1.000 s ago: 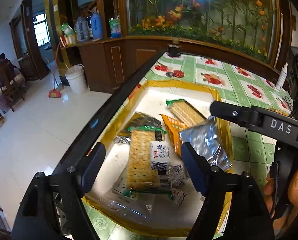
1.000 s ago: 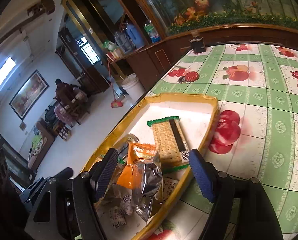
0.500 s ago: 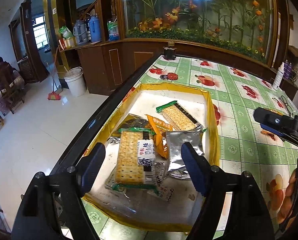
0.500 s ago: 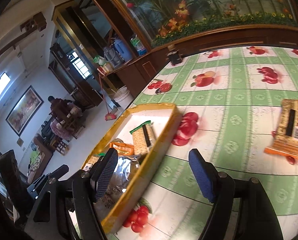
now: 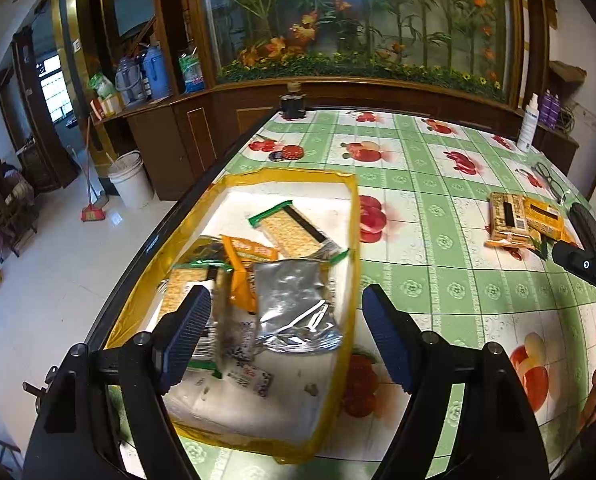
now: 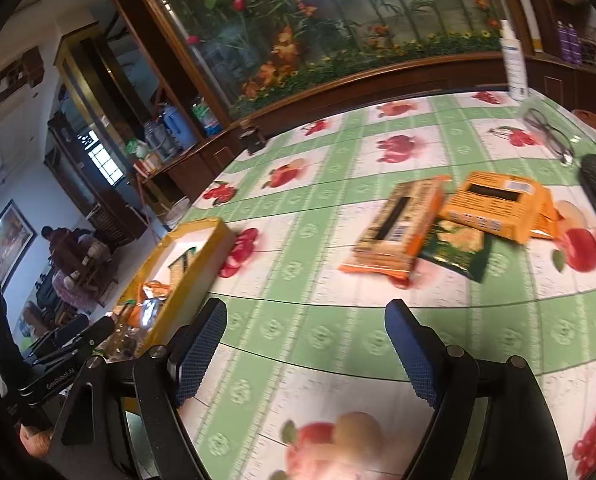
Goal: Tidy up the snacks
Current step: 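Move both open tools back toward the remaining biscuit packs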
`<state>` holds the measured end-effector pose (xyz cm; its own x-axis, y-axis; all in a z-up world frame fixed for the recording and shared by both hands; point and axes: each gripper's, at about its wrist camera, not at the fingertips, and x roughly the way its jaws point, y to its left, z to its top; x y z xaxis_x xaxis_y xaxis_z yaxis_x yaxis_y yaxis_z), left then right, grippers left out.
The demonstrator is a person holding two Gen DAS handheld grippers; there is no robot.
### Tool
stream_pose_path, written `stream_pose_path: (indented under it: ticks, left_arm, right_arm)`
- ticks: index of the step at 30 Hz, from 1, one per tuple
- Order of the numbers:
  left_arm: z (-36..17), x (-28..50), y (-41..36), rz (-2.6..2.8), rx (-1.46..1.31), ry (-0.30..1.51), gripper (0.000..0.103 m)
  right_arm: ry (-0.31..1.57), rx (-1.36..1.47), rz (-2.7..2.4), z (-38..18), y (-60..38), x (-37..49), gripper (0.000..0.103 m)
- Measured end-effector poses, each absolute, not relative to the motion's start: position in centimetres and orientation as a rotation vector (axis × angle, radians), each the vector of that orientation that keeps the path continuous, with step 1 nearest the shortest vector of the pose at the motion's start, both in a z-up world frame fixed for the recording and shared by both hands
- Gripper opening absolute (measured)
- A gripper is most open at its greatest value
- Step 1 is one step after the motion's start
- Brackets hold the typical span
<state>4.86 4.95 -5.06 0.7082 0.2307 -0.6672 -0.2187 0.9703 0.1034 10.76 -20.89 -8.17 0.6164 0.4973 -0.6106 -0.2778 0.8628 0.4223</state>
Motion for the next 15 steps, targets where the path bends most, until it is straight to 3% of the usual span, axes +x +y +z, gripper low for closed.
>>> stream_pose_path:
  ticks: [15]
  left_arm:
    - [-5.5, 5.4, 0.2, 0.174, 0.039, 0.746, 0.083]
  right_arm:
    - [0.769, 0.228, 0.373, -8.4, -25.5, 8.0, 0.085]
